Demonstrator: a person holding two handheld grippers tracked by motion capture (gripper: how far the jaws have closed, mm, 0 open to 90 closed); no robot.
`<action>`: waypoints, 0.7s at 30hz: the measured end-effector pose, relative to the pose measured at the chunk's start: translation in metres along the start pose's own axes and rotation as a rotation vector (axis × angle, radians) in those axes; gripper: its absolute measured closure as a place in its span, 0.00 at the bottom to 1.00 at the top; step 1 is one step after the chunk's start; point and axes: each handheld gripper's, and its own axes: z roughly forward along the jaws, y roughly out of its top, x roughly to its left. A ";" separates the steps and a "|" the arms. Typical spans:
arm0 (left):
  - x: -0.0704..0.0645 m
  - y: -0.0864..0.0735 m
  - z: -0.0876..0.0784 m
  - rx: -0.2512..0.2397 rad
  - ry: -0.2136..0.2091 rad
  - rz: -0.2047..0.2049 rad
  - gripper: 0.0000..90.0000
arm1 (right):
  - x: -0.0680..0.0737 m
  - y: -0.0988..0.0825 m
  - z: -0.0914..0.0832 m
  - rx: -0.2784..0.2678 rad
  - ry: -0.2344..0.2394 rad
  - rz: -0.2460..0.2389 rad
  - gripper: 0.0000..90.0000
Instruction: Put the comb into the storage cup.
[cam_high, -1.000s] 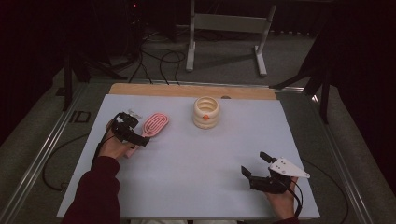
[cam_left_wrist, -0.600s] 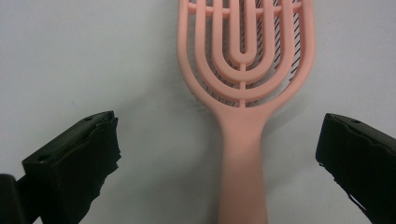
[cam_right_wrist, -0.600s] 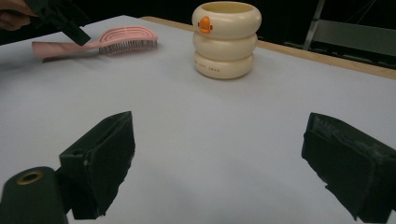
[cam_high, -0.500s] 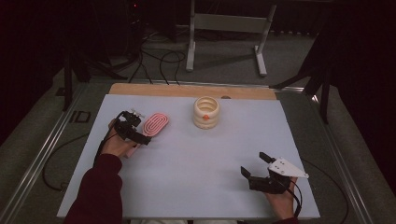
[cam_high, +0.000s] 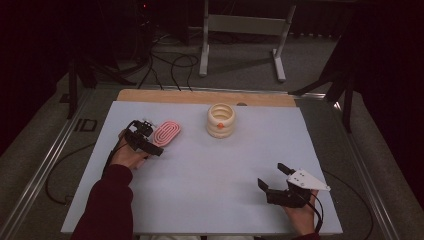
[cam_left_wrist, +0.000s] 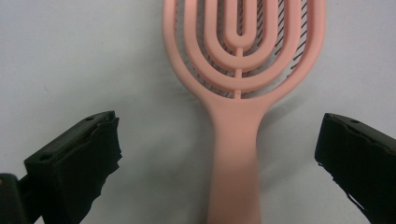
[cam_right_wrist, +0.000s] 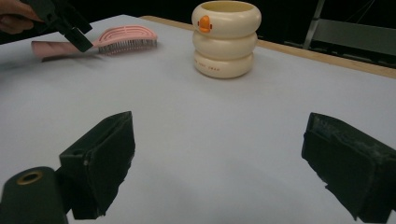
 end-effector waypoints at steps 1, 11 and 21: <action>0.000 0.001 0.001 0.000 -0.004 -0.008 0.01 | 0.000 0.000 0.000 0.000 0.000 -0.002 0.11; -0.003 0.002 0.007 0.023 -0.005 -0.041 0.01 | 0.000 0.000 0.000 -0.002 0.002 0.002 0.11; -0.007 0.004 0.011 0.060 0.019 -0.025 0.10 | 0.001 0.000 0.000 0.000 0.002 0.000 0.11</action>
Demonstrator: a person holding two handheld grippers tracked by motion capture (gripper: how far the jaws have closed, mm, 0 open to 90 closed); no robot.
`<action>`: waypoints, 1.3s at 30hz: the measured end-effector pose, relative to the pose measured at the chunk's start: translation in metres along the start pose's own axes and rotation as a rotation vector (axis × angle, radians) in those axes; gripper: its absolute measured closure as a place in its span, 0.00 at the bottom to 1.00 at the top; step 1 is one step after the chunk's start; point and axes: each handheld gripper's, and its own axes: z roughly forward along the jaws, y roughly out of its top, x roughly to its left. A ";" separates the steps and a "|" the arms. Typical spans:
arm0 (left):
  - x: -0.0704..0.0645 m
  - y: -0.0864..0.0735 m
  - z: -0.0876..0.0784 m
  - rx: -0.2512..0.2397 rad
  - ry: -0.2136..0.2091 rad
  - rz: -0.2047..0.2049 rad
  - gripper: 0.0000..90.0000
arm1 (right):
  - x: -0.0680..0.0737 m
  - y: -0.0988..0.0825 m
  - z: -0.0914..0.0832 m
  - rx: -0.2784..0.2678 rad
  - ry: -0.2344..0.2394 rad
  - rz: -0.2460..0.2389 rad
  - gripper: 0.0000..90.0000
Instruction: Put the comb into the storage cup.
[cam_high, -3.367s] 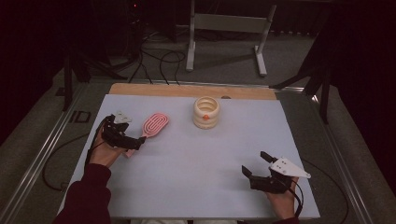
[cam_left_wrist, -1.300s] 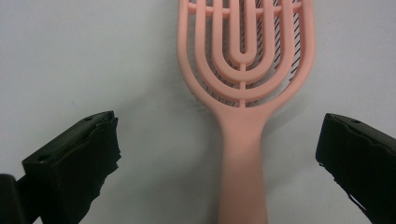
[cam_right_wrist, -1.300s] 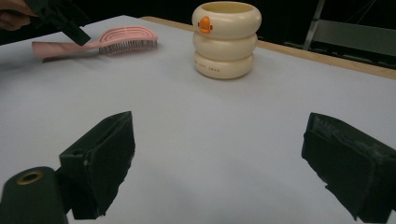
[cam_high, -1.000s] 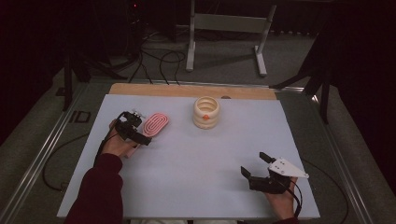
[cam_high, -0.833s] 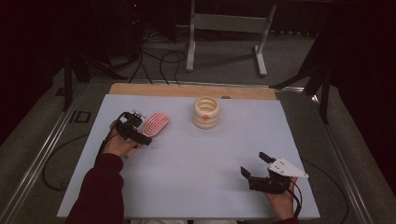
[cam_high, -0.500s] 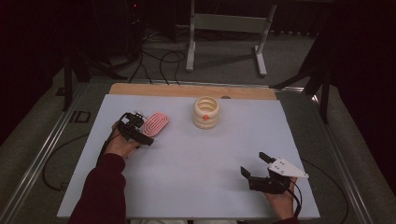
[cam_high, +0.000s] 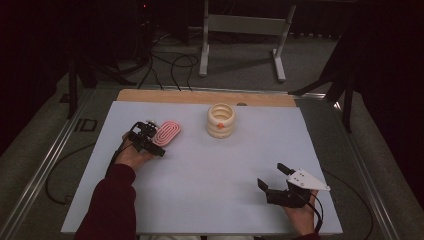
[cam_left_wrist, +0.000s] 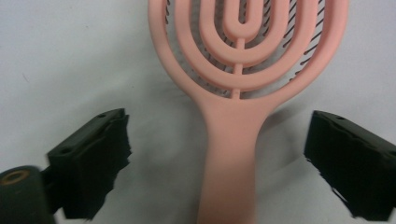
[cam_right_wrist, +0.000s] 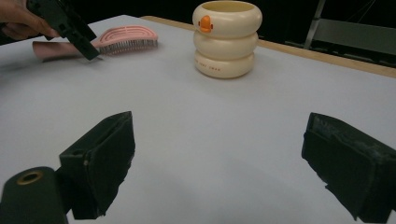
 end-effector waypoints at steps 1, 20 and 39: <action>-0.001 0.000 0.000 0.000 0.003 0.010 0.12 | 0.000 0.000 0.000 0.000 0.000 -0.001 0.11; -0.002 0.010 -0.002 0.048 -0.045 0.044 0.51 | 0.000 -0.001 0.001 0.007 0.002 -0.001 0.11; 0.001 0.011 -0.004 0.067 -0.065 0.046 0.75 | 0.000 -0.002 0.002 0.017 0.002 0.001 0.11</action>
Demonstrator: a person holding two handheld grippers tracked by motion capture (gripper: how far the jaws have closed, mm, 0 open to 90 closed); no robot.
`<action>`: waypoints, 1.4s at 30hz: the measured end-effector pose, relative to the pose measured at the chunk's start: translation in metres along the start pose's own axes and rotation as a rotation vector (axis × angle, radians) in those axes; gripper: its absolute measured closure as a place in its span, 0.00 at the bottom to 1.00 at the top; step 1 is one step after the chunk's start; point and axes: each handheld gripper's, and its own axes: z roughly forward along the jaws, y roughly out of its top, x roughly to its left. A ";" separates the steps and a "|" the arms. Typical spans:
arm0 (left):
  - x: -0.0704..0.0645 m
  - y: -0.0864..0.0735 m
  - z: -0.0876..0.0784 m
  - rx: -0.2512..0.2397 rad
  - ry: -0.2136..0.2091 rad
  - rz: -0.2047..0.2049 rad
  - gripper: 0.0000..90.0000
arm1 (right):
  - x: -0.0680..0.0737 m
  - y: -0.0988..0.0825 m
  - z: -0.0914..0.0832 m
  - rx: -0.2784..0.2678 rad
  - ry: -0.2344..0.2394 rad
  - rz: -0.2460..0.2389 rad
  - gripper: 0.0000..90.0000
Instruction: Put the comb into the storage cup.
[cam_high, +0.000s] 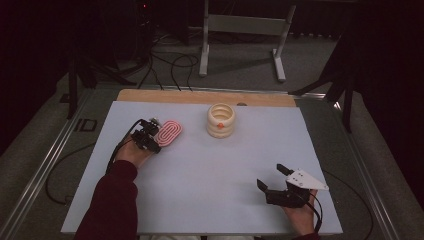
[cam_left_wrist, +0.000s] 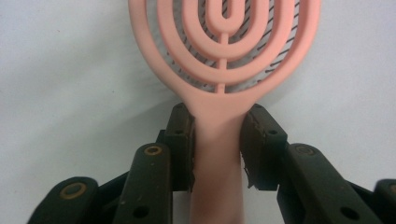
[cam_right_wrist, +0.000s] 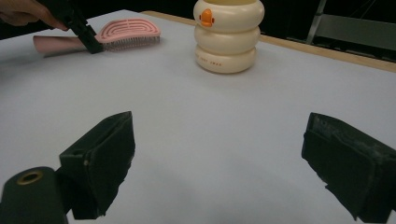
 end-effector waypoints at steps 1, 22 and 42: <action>0.000 0.000 0.000 -0.008 0.006 -0.001 0.77 | 0.000 0.000 0.000 -0.001 0.000 0.000 0.11; -0.003 -0.002 -0.014 -0.071 -0.001 -0.011 0.78 | 0.000 0.000 -0.001 -0.003 0.000 -0.002 0.11; -0.012 -0.015 -0.043 -0.202 -0.010 0.013 0.78 | 0.001 0.000 -0.001 -0.001 0.003 0.000 0.11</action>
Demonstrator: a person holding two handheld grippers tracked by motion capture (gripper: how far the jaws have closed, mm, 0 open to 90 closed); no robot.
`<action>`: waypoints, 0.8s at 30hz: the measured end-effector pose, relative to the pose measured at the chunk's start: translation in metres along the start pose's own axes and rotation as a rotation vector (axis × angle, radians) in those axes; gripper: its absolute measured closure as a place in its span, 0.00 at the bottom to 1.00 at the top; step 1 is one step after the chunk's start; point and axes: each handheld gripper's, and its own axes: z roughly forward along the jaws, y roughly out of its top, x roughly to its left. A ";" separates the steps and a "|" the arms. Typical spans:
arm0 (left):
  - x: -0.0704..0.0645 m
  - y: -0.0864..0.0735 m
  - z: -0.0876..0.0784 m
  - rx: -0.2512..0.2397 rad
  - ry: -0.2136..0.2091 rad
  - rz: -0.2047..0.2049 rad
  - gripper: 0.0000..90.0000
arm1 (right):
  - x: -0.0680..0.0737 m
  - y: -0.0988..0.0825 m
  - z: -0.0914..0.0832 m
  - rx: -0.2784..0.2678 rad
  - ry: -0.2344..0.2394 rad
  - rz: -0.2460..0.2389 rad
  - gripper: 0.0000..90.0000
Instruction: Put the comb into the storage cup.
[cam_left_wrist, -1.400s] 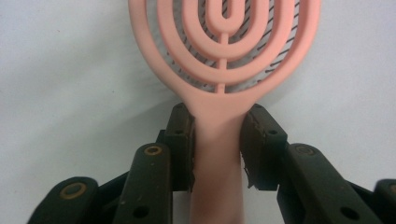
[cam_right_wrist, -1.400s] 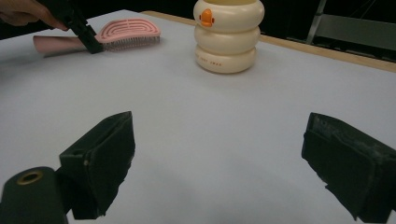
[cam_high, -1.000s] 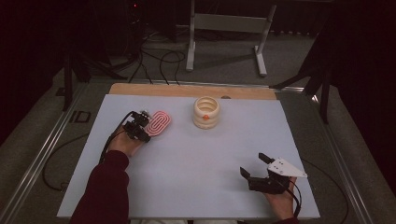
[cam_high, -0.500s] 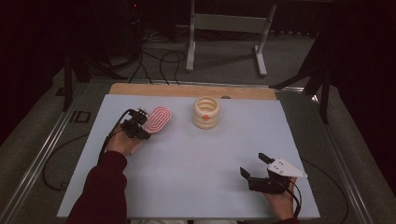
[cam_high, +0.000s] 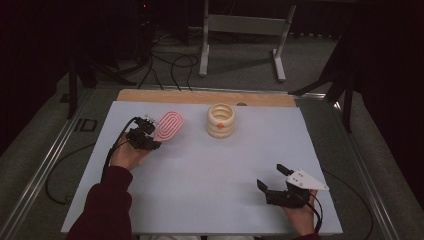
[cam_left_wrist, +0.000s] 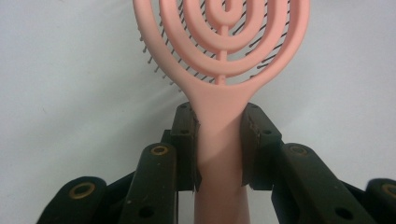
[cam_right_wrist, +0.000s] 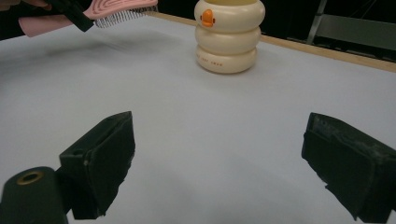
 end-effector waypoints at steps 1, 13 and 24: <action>-0.001 -0.001 -0.002 -0.007 0.001 0.000 0.78 | 0.000 0.000 0.000 0.001 -0.001 -0.001 0.11; -0.007 -0.013 -0.016 -0.117 -0.015 -0.026 0.78 | 0.000 -0.001 0.000 0.002 0.000 0.001 0.11; -0.010 -0.026 -0.020 -0.178 -0.016 -0.045 0.78 | 0.000 -0.001 0.001 0.003 0.005 0.001 0.11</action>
